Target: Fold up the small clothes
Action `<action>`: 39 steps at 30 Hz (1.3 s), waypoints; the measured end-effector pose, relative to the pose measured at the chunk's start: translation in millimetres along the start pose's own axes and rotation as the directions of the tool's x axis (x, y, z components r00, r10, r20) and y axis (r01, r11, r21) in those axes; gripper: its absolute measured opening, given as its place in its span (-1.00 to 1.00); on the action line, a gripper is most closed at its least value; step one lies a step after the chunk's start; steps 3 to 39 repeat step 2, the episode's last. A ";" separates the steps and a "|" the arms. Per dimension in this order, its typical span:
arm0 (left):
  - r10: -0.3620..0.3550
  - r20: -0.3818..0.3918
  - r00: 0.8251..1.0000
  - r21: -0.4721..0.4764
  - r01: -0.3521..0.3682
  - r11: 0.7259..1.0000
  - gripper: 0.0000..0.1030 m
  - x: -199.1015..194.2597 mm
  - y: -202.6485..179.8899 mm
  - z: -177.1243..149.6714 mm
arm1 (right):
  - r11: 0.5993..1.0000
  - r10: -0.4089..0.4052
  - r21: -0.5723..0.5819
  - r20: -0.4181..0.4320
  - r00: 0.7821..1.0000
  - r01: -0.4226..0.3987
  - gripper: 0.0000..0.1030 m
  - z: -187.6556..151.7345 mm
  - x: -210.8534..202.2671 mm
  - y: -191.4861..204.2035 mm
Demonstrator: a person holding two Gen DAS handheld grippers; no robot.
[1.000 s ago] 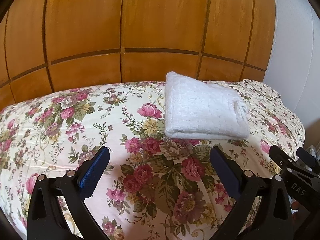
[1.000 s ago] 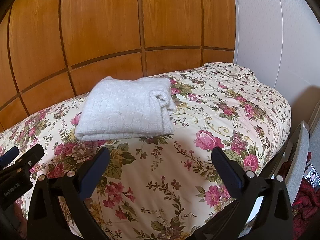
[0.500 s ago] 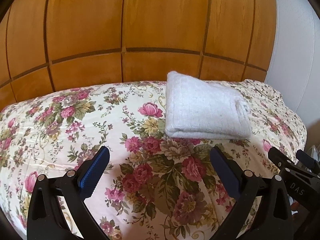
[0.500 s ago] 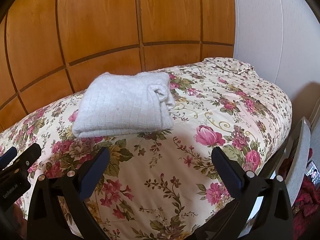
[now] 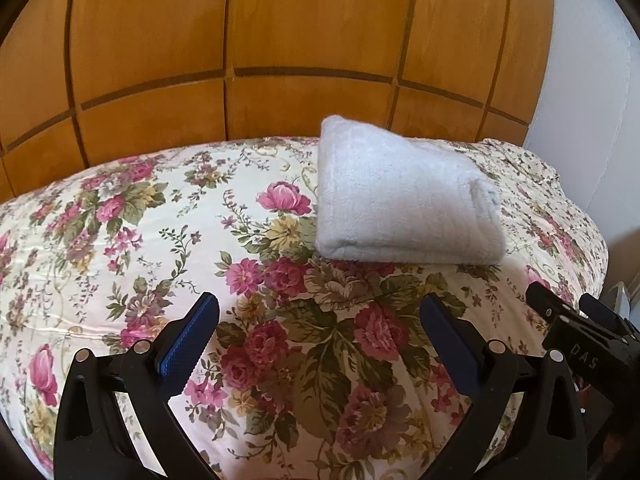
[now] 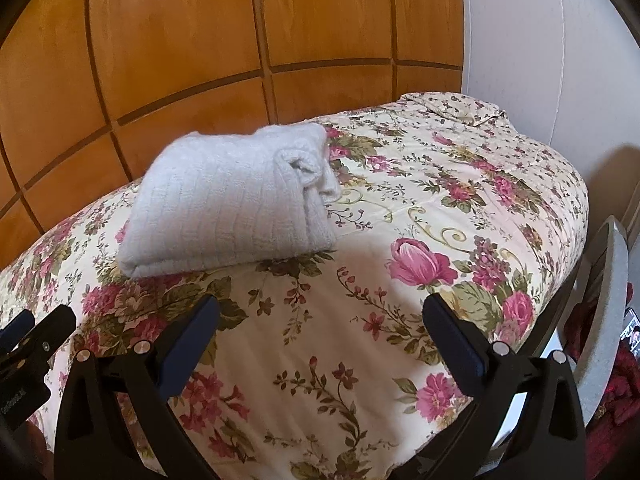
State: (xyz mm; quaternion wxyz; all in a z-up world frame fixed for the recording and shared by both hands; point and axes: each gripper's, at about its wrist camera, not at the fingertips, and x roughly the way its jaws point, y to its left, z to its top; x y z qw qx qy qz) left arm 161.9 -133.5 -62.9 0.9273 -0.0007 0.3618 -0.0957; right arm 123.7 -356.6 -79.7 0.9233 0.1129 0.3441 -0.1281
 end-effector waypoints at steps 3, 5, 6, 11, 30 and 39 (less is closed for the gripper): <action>0.004 -0.010 1.000 -0.011 -0.004 1.000 0.93 6.5 6.7 1.7 | 1.000 -0.010 -0.003 -0.002 1.000 0.010 0.96 3.7 6.6 -0.4; 0.004 -0.010 1.000 -0.011 -0.004 1.000 0.93 6.5 6.7 1.7 | 1.000 -0.010 -0.003 -0.002 1.000 0.010 0.96 3.7 6.6 -0.4; 0.004 -0.010 1.000 -0.011 -0.004 1.000 0.93 6.5 6.7 1.7 | 1.000 -0.010 -0.003 -0.002 1.000 0.010 0.96 3.7 6.6 -0.4; 0.004 -0.010 1.000 -0.011 -0.004 1.000 0.93 6.5 6.7 1.7 | 1.000 -0.010 -0.003 -0.002 1.000 0.010 0.96 3.7 6.6 -0.4; 0.004 -0.010 1.000 -0.011 -0.004 1.000 0.93 6.5 6.7 1.7 | 1.000 -0.010 -0.003 -0.002 1.000 0.010 0.96 3.7 6.6 -0.4; 0.004 -0.010 1.000 -0.011 -0.004 1.000 0.93 6.5 6.7 1.7 | 1.000 -0.010 -0.003 -0.002 1.000 0.010 0.96 3.7 6.6 -0.4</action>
